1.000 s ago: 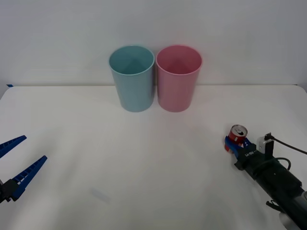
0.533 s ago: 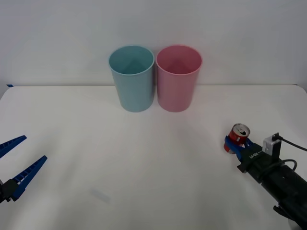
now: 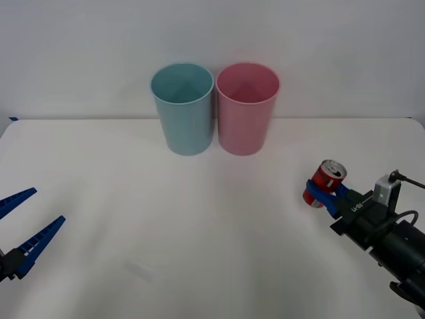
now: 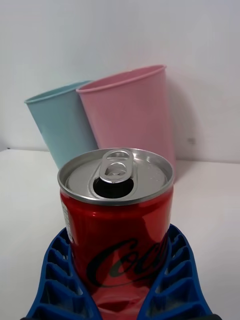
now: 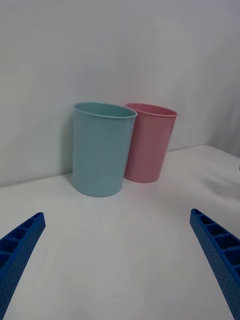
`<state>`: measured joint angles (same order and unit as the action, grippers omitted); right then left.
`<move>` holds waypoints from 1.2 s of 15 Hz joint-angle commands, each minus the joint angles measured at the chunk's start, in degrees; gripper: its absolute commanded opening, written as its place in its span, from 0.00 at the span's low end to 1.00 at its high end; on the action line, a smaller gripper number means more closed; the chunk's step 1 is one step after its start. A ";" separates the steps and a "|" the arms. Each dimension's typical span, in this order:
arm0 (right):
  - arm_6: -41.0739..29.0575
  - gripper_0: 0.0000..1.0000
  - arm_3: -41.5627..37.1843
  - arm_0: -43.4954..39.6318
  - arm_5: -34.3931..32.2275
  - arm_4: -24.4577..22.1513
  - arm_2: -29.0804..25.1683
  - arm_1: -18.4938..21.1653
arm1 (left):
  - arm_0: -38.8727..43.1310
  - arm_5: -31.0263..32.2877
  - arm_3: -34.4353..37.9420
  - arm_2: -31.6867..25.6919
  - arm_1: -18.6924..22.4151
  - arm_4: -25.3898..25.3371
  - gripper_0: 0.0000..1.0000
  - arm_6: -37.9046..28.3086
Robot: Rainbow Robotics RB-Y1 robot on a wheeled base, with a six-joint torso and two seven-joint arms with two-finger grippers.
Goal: Grasp the object on the table and drop it into the matching bin: aluminum can to the light blue bin, PET bottle to the pink bin.
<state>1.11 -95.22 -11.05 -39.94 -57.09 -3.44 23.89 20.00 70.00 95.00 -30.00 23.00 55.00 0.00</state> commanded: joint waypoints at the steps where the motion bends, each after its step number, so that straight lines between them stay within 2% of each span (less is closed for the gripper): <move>1: -5.41 0.00 -4.71 -0.03 0.39 -1.97 0.01 0.63 | 0.00 0.00 0.00 0.00 0.00 0.00 1.00 0.00; 7: -15.61 0.00 -13.68 1.20 1.10 -2.41 0.10 2.82 | 0.00 0.00 0.00 0.00 0.00 0.00 1.00 0.00; 14: -14.20 0.00 -13.85 11.84 1.80 -3.03 2.91 6.43 | 0.00 0.00 0.00 0.00 0.00 0.00 1.00 0.00; 18: -13.94 0.00 -11.39 19.40 7.16 -3.03 9.68 8.71 | 0.00 0.00 0.00 0.00 0.00 0.00 1.00 0.00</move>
<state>-12.90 -107.66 6.63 -33.27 -60.07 5.11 32.47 20.00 70.00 95.00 -30.00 23.00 55.00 0.00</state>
